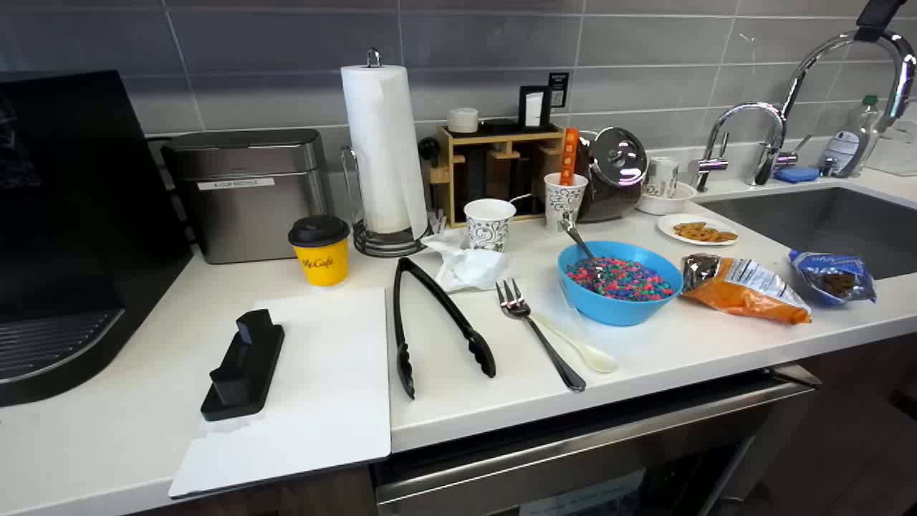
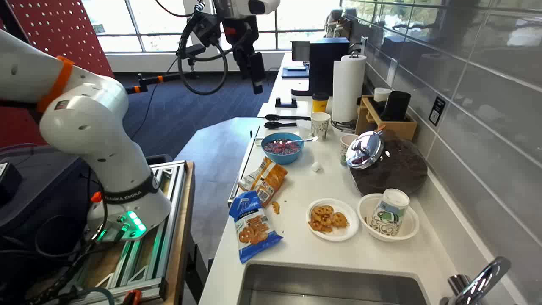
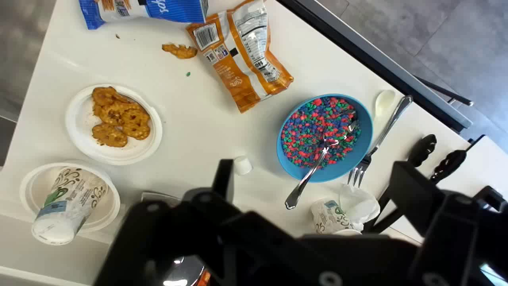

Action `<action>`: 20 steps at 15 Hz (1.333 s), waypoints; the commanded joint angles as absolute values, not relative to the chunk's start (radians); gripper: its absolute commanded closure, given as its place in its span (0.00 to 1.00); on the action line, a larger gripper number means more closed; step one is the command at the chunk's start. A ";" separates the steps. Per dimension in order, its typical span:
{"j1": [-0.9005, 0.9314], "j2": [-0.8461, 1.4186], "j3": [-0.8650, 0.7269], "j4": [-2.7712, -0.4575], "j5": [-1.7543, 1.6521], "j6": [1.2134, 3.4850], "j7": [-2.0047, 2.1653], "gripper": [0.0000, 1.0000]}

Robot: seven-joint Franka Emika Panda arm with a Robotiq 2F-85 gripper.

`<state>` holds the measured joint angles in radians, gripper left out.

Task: Move the blue bowl backwards.

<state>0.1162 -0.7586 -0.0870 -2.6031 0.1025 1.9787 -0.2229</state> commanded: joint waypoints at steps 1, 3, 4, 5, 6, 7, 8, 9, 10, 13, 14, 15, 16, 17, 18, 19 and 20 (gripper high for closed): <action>0.106 -0.757 -0.079 -2.601 0.109 1.975 -0.228 0.00; 0.106 -0.757 -0.079 -2.601 0.109 1.975 -0.228 0.00; 0.106 -0.757 -0.079 -2.601 0.109 1.975 -0.228 0.00; 0.106 -0.757 -0.079 -2.601 0.109 1.975 -0.228 0.00; 0.106 -0.757 -0.079 -2.601 0.109 1.975 -0.228 0.00; 0.106 -0.757 -0.079 -2.601 0.109 1.975 -0.228 0.00; 0.106 -0.757 -0.079 -2.601 0.109 1.975 -0.228 0.00; 0.106 -0.757 -0.079 -2.601 0.109 1.975 -0.228 0.00; 0.106 -0.757 -0.079 -2.601 0.109 1.975 -0.228 0.00; 0.106 -0.757 -0.079 -2.601 0.109 1.975 -0.228 0.00; 0.106 -0.757 -0.079 -2.601 0.109 1.975 -0.228 0.00; 0.106 -0.757 -0.079 -2.601 0.109 1.975 -0.228 0.00; 0.106 -0.757 -0.079 -2.601 0.109 1.975 -0.228 0.00; 0.106 -0.757 -0.079 -2.601 0.109 1.975 -0.228 0.00; 0.106 -0.757 -0.079 -2.601 0.109 1.975 -0.228 0.00; 0.118 -0.721 -0.082 -2.580 0.127 1.978 -0.231 0.00; 0.127 -0.690 -0.076 -2.566 0.136 1.989 -0.227 0.00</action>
